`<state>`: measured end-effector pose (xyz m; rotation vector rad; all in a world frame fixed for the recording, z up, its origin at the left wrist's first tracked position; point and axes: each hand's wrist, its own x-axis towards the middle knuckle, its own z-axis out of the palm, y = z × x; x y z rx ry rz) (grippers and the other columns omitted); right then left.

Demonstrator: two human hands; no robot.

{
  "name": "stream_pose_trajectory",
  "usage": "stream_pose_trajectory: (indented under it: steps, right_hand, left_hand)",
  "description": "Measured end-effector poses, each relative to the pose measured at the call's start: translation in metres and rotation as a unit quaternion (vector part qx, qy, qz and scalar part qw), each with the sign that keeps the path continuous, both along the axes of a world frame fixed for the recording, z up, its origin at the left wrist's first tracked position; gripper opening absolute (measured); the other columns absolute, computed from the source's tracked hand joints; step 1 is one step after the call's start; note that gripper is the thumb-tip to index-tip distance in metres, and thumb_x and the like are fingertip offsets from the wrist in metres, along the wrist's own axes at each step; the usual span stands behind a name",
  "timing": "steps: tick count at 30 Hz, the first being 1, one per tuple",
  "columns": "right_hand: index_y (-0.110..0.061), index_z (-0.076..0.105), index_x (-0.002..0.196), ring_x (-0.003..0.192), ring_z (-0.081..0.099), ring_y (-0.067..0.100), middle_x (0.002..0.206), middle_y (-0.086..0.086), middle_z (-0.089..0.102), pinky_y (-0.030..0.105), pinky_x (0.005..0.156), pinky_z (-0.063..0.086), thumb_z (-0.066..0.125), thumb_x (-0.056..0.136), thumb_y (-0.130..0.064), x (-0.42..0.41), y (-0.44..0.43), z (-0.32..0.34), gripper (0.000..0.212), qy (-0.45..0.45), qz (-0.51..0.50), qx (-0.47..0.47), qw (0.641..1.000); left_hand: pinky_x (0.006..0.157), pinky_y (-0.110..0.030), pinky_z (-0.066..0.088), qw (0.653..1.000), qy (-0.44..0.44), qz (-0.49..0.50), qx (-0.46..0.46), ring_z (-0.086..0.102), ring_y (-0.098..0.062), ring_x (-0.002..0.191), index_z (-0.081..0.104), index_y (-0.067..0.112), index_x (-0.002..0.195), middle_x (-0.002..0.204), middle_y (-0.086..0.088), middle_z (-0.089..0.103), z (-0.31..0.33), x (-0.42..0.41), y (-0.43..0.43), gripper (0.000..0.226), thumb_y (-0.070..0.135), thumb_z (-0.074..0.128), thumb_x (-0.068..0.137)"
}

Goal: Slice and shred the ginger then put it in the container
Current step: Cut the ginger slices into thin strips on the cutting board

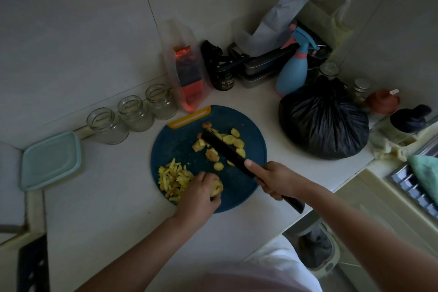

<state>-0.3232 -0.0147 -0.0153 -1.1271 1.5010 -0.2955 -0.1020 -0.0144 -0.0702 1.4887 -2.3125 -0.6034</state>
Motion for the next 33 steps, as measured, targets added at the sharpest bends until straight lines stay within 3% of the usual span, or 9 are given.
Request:
stream_pose_trajectory:
  steps: [6,11,21,28,33]
  right_hand:
    - [-0.018,0.039,0.060,0.041,0.031,0.012,0.050,-0.002,0.038,0.022,0.041,0.030,0.032,0.085,-0.077,0.009,0.004,-0.013,0.065,-0.011,0.064,0.070,0.995]
    - [-0.017,0.041,0.061,0.041,0.032,0.013,0.051,-0.001,0.040,0.022,0.042,0.032,0.032,0.086,-0.077,0.013,-0.002,-0.017,0.066,0.011,0.086,0.067,0.994]
    - [-0.015,0.043,0.065,0.040,0.036,0.013,0.052,0.001,0.042,0.021,0.042,0.035,0.029,0.090,-0.073,0.026,-0.029,-0.016,0.065,0.040,0.011,0.046,0.998]
    - [-0.014,0.043,0.063,0.039,0.038,0.013,0.052,0.001,0.044,0.021,0.041,0.035,0.032,0.090,-0.072,0.016,-0.019,-0.020,0.065,0.046,-0.071,0.021,0.996]
    - [-0.012,0.047,0.063,0.040,0.042,0.015,0.057,0.006,0.049,0.022,0.041,0.037,0.034,0.091,-0.070,0.020,-0.012,-0.021,0.065,0.056,-0.074,-0.001,0.996]
  left_hand:
    - [0.072,-0.019,0.039,1.000,-0.005,0.007,0.008,0.059,-0.021,0.088,0.063,0.006,0.107,0.099,-0.009,0.060,0.002,0.002,0.006,0.032,0.010,0.074,0.077]
    - [0.076,-0.015,0.034,1.000,-0.010,0.004,0.022,0.056,-0.019,0.099,0.060,0.009,0.117,0.109,-0.006,0.056,0.003,0.001,0.006,0.034,0.015,0.067,0.084]
    - [0.082,-0.018,0.038,0.999,-0.007,0.024,0.039,0.054,-0.020,0.105,0.057,0.009,0.121,0.117,-0.008,0.055,0.003,-0.008,-0.008,0.038,0.015,0.066,0.084]
    - [0.089,-0.027,0.045,0.998,0.035,0.046,0.033,0.056,-0.023,0.107,0.059,0.008,0.122,0.117,-0.010,0.057,0.003,-0.013,-0.033,0.042,0.012,0.070,0.082]
    - [0.081,-0.015,0.041,0.997,0.072,0.040,0.001,0.057,-0.018,0.105,0.051,0.013,0.130,0.125,-0.006,0.050,0.005,-0.011,-0.033,0.054,0.014,0.074,0.081]
